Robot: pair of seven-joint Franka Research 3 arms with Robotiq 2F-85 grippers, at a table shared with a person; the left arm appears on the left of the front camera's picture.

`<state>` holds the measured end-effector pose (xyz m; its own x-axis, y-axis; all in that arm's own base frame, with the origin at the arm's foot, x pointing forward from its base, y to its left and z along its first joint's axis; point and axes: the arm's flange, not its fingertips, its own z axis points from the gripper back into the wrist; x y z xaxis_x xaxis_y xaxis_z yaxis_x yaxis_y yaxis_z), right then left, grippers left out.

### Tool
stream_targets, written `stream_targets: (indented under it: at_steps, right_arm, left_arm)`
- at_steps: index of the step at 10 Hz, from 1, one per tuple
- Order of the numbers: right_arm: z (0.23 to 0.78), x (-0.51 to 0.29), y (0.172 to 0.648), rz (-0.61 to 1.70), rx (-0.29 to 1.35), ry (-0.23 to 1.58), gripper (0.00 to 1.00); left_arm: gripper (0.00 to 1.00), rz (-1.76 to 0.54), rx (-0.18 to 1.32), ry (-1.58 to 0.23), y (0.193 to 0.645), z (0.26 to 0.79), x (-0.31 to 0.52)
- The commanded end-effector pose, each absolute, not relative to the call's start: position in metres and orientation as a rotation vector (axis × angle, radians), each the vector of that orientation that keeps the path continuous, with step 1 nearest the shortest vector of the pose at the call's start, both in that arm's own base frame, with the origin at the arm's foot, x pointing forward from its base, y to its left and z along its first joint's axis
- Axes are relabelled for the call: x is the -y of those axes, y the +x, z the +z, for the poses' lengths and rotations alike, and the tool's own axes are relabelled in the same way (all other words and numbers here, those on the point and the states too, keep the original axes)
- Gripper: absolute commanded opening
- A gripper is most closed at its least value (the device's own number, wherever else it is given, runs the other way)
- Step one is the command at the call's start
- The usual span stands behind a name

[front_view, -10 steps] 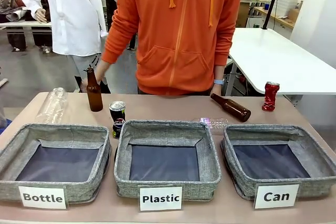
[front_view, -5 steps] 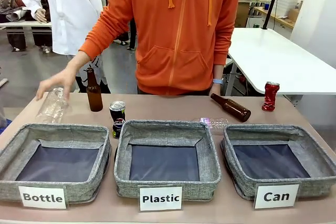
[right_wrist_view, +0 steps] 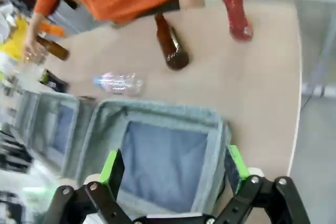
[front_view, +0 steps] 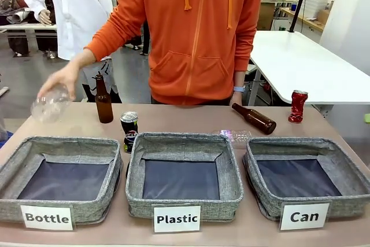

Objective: Sort the can waste into the basket.
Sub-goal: Pick up the can waste from the table and place it in the right Fabric basket.

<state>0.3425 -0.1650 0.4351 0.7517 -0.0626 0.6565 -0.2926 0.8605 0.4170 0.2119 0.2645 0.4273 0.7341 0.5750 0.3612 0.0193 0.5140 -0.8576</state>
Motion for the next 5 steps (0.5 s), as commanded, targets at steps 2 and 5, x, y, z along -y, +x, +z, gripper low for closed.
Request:
stream_targets:
  at_steps: [2,5]
  right_arm:
    - [0.401,0.126,0.393,0.411,0.905,0.322,1.00]
    - [0.423,0.116,0.385,0.413,0.831,0.316,1.00]
  left_arm:
    - [1.00,0.347,0.708,-0.995,0.212,0.428,-0.267]
    - [1.00,0.347,0.708,-0.995,0.212,0.428,-0.267]
